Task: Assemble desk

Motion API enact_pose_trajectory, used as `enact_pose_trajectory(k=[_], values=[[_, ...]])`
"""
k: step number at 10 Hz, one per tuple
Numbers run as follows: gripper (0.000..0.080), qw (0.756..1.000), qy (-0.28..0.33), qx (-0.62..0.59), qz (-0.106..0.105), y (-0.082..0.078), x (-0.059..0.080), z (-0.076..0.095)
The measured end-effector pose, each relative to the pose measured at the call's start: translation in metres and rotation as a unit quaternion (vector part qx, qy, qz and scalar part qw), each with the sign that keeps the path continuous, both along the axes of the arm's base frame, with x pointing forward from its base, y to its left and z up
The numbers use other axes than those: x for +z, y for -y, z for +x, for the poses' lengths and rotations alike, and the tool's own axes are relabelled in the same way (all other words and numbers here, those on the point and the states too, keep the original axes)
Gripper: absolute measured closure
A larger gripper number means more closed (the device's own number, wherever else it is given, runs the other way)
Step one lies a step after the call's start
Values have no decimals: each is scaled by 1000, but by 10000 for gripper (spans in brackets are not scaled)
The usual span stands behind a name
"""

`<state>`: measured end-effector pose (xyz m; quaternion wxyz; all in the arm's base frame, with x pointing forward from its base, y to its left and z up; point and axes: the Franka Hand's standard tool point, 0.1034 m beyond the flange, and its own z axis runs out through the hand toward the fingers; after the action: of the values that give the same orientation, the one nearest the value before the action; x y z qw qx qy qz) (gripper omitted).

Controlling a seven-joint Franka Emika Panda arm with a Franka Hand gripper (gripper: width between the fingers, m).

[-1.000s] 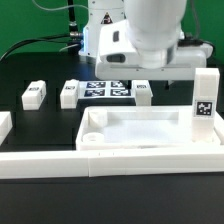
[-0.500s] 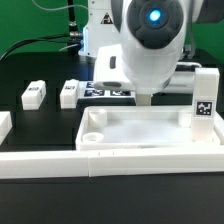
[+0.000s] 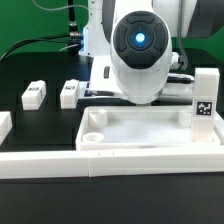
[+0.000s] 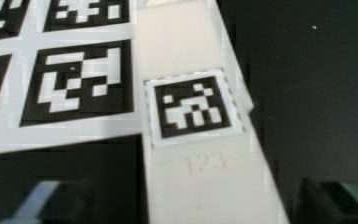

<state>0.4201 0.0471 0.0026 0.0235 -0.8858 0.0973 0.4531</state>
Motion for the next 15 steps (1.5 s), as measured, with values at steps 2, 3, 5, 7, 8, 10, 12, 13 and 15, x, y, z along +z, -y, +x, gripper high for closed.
enact_pose_trajectory(k=[2,3,5,7,8,10,12,13,15], values=[[360,1000,0,0,0,0,0,0],[513,1000,0,0,0,0,0,0],[512,1000,0,-1,0,1,0,0],[512,1000,0,-1,0,1,0,0],[512,1000,0,-1,0,1,0,0],[512,999,-27,-25,18,2,34,9],[512,998,14,-58,17,28,70,37],[511,997,26,-64,15,37,83,46],[511,998,29,-62,15,43,84,53]])
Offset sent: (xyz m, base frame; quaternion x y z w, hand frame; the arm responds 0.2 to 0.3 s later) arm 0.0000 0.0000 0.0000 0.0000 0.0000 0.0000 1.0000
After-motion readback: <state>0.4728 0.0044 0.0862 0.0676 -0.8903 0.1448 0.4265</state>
